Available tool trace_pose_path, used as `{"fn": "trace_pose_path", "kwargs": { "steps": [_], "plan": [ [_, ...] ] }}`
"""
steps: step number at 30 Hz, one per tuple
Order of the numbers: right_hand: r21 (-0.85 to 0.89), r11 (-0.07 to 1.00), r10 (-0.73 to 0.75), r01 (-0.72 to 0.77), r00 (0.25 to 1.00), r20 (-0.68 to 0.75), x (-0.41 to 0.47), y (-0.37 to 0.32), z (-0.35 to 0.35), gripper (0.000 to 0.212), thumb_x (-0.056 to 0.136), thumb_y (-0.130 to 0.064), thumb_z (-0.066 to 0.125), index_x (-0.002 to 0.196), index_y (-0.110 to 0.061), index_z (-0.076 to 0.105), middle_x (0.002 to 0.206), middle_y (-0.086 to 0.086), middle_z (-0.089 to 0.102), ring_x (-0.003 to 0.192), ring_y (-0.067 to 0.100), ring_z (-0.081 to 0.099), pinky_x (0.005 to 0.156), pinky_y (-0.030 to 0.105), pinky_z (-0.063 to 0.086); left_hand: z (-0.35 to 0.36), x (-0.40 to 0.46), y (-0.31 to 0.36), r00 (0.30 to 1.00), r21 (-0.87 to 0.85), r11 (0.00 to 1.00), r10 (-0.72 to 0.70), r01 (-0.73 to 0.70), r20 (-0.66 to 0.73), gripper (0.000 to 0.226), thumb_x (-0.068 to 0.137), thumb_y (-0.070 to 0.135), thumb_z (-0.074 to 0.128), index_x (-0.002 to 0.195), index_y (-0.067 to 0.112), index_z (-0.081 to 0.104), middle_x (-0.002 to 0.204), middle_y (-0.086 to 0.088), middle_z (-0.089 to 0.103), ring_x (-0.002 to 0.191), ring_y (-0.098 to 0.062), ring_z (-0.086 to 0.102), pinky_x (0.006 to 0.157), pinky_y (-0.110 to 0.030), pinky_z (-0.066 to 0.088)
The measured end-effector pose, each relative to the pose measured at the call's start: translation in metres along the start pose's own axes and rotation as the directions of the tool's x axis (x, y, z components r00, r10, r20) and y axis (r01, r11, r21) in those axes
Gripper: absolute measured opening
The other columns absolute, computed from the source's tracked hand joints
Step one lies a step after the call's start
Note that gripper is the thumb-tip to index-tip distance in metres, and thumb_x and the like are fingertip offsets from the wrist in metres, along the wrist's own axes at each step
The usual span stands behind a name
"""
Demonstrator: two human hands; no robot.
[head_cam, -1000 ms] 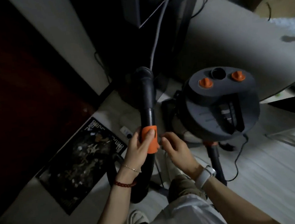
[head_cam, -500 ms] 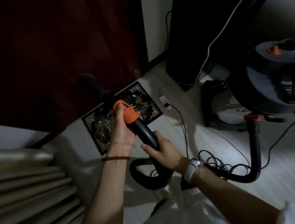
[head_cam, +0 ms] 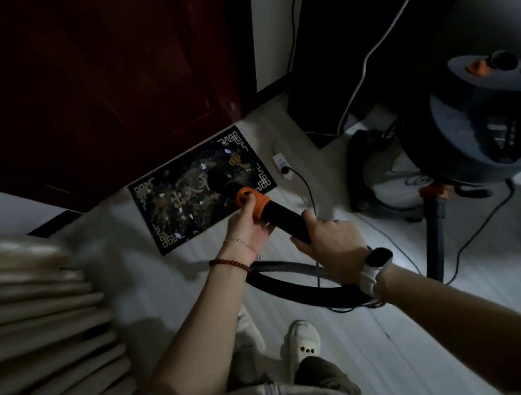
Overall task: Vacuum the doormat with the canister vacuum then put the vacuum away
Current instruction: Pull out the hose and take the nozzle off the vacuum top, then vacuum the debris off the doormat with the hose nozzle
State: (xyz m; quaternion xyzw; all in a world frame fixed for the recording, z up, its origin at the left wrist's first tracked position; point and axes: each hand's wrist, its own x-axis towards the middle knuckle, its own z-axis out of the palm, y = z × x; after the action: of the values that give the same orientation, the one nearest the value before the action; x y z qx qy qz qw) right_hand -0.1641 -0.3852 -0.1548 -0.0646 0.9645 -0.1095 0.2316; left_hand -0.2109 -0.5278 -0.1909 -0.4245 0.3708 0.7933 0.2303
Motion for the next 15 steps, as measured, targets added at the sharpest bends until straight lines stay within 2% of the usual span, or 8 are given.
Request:
{"fn": "trace_pose_path", "kwargs": {
  "steps": [2,4,7,9,11,12,15],
  "plan": [
    [-0.140,0.990,0.016,-0.012,0.999,0.029,0.000,0.005,-0.003,0.034,0.095,-0.043,0.038,0.110,-0.012,0.040,0.097,0.009,0.065,0.086,0.031,0.063,0.059,0.031,0.033,-0.004,0.003,-0.014,0.994,0.052,0.994,-0.101,0.099,0.036,0.043,0.095,0.028,0.049,0.125,-0.002,0.048,0.100,-0.016,0.060,0.087,-0.026,0.060,0.071,-0.035,0.049],
    [-0.192,0.981,0.048,-0.038,0.998,0.043,0.004,0.004,-0.002,0.027,0.096,-0.036,0.036,0.106,-0.011,0.041,0.097,0.008,0.066,0.083,0.030,0.063,0.055,0.030,0.030,-0.012,0.004,-0.018,0.983,0.154,0.974,-0.175,0.166,0.050,0.039,0.096,0.027,0.047,0.124,-0.001,0.049,0.100,-0.012,0.061,0.091,-0.025,0.060,0.082,-0.036,0.047],
    [-0.179,0.972,0.163,-0.151,0.985,0.055,0.018,-0.010,0.011,0.016,0.097,-0.029,0.033,0.095,-0.014,0.036,0.093,0.008,0.066,0.069,0.028,0.056,0.046,0.028,0.019,-0.042,0.014,0.000,0.988,0.283,0.948,-0.154,0.146,0.005,0.039,0.097,0.026,0.046,0.129,0.004,0.043,0.113,-0.009,0.054,0.103,-0.025,0.055,0.090,-0.037,0.045],
    [-0.130,0.961,0.253,-0.244,0.965,0.062,0.035,-0.032,0.030,0.018,0.097,-0.031,0.033,0.097,-0.013,0.038,0.091,0.007,0.065,0.062,0.025,0.047,0.047,0.028,0.025,-0.074,0.029,0.026,0.989,0.362,0.921,-0.149,0.143,-0.011,0.041,0.097,0.027,0.045,0.133,0.006,0.041,0.118,-0.009,0.050,0.111,-0.026,0.053,0.092,-0.036,0.044],
    [-0.089,0.945,0.323,-0.316,0.943,0.080,0.057,-0.066,0.049,0.025,0.097,-0.034,0.035,0.104,-0.010,0.041,0.092,0.008,0.065,0.065,0.026,0.049,0.055,0.031,0.033,-0.112,0.045,0.059,0.986,0.408,0.899,-0.161,0.162,-0.036,0.037,0.098,0.027,0.043,0.131,0.010,0.042,0.121,-0.009,0.048,0.118,-0.028,0.051,0.092,-0.035,0.042],
    [-0.061,0.935,0.355,-0.351,0.931,0.086,0.069,-0.086,0.060,0.027,0.097,-0.035,0.036,0.106,-0.009,0.041,0.093,0.008,0.064,0.069,0.028,0.054,0.058,0.032,0.034,-0.132,0.052,0.078,0.984,0.437,0.883,-0.172,0.172,-0.040,0.032,0.098,0.027,0.042,0.127,0.012,0.043,0.121,-0.009,0.048,0.115,-0.027,0.051,0.089,-0.034,0.043],
    [-0.006,0.910,0.414,-0.415,0.906,0.089,0.110,-0.145,0.087,0.028,0.097,-0.033,0.036,0.108,-0.008,0.041,0.097,0.011,0.064,0.082,0.032,0.062,0.059,0.034,0.034,-0.184,0.074,0.138,0.991,0.561,0.817,-0.126,0.133,-0.052,0.020,0.099,0.025,0.039,0.112,0.011,0.046,0.108,-0.007,0.052,0.088,-0.017,0.055,0.075,-0.029,0.044]
  ]
}}
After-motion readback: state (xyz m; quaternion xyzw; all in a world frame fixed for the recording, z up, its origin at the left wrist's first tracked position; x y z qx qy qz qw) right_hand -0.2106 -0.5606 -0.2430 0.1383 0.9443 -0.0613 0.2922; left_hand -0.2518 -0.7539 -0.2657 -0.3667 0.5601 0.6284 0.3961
